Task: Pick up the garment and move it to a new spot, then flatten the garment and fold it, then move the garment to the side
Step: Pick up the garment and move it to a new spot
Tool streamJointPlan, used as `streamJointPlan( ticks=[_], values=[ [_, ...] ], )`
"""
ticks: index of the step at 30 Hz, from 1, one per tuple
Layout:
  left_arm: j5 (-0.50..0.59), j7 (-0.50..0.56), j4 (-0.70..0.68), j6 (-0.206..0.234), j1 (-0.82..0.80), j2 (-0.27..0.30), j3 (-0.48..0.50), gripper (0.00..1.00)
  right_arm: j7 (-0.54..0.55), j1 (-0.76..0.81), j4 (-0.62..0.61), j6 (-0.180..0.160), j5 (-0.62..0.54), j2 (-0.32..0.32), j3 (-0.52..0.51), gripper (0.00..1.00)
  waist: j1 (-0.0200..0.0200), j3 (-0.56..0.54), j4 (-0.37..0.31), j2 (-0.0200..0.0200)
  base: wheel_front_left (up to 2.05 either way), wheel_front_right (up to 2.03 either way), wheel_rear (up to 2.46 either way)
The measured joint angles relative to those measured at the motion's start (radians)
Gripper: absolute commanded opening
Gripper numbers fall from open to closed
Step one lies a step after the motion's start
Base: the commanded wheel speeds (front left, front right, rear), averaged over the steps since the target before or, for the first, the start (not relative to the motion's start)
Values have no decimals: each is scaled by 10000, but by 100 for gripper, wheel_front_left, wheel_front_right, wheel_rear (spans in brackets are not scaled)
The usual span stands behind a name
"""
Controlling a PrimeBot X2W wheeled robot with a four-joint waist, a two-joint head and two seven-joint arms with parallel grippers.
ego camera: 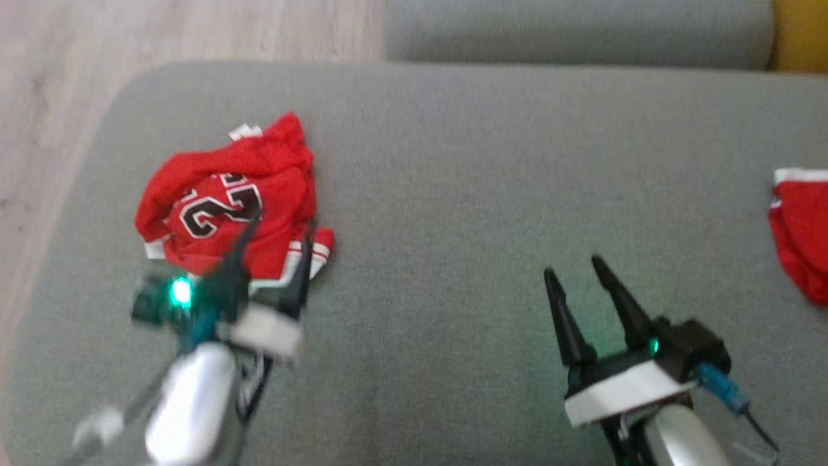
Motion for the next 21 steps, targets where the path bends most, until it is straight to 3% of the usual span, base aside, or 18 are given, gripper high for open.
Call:
streamJointPlan(
  ticks=[4, 8, 19, 20, 21],
  values=[
    [98, 1081, 1110, -184, -1831, 161, -84, 100, 0, -574, -65, 0, -2, -4, -13, 100, 1, 787, -138, 0, 0, 0, 0],
    [132, 1616, 2347, -389, -2596, 405, -330, 100, 0, -662, -63, 0, -2, -6, 58, 100, 1, 1478, -333, 0, 0, 0, 0],
    [397, 1306, 4717, -336, -4182, 704, -500, 100, 0, -1177, -38, 0, 0, -12, 276, 100, -3, 2354, -797, 0, 0, 0, 0],
    [397, 1281, 4861, -336, -4244, 708, -499, 86, 0, -1179, -21, 0, 0, -12, 290, 100, -2, 2371, -814, 0, 0, 0, 0],
    [397, 1225, 5039, -336, -4320, 708, -504, 37, 0, -1182, 15, 0, 0, -12, 303, 100, -2, 2378, -832, 0, 0, 0, 0]
  ],
)
